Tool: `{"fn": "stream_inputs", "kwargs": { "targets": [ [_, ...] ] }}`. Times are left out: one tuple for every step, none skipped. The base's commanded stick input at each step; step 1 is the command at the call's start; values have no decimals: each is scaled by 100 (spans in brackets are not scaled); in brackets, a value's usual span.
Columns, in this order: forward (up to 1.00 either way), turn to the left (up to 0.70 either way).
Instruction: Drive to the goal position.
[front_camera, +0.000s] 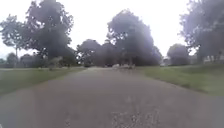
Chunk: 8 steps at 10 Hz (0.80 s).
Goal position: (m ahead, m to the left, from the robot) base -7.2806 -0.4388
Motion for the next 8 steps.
{"fn": "stream_inputs", "kwargs": {
  "targets": [
    [100,0],
    [100,0],
    [100,0],
    [100,0],
    [100,0],
    [100,0],
    [100,0],
    [100,0]
  ]
}}
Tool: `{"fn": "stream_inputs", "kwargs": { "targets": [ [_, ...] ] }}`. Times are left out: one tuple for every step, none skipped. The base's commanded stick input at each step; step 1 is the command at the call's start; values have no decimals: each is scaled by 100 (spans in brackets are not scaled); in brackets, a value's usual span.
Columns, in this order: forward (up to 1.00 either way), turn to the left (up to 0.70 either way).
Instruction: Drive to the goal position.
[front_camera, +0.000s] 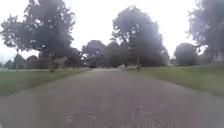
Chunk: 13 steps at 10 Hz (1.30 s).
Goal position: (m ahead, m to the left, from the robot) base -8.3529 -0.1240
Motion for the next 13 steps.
{"fn": "stream_inputs", "kwargs": {
  "targets": [
    [100,0],
    [100,0],
    [100,0],
    [100,0],
    [100,0],
    [100,0],
    [100,0],
    [100,0],
    [100,0],
    [100,0],
    [100,0],
    [100,0],
    [100,0]
  ]
}}
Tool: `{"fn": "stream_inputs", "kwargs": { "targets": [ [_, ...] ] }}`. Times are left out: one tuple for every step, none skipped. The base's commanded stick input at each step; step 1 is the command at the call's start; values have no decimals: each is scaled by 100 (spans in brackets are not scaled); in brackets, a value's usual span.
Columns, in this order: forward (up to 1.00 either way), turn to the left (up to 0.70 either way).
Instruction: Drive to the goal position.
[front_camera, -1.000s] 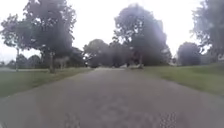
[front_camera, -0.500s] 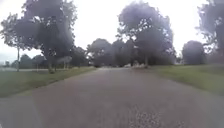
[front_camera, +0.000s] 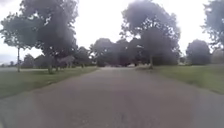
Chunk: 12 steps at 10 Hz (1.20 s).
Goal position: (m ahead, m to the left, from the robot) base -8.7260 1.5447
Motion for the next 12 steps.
{"fn": "stream_inputs", "kwargs": {
  "targets": [
    [100,0],
    [100,0],
    [100,0],
    [100,0],
    [100,0],
    [100,0],
    [100,-27],
    [100,-27],
    [100,-27],
    [100,-27],
    [100,-27],
    [100,-27]
  ]
}}
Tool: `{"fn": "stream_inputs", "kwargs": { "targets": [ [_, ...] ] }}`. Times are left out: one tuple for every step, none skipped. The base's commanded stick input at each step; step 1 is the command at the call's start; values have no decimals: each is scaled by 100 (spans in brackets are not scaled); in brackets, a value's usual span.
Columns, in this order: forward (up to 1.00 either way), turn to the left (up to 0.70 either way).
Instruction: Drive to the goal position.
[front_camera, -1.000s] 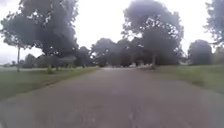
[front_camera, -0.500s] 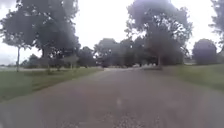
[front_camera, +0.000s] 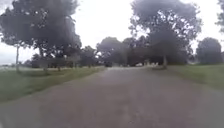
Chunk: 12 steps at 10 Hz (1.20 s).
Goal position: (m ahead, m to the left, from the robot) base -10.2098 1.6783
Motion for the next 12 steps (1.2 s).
{"fn": "stream_inputs", "kwargs": {
  "targets": [
    [100,-27],
    [100,-27],
    [100,-27],
    [100,-27],
    [100,-27],
    [100,-27],
    [100,-27],
    [100,-27],
    [100,-21],
    [100,-13],
    [100,-5],
    [100,0]
  ]
}}
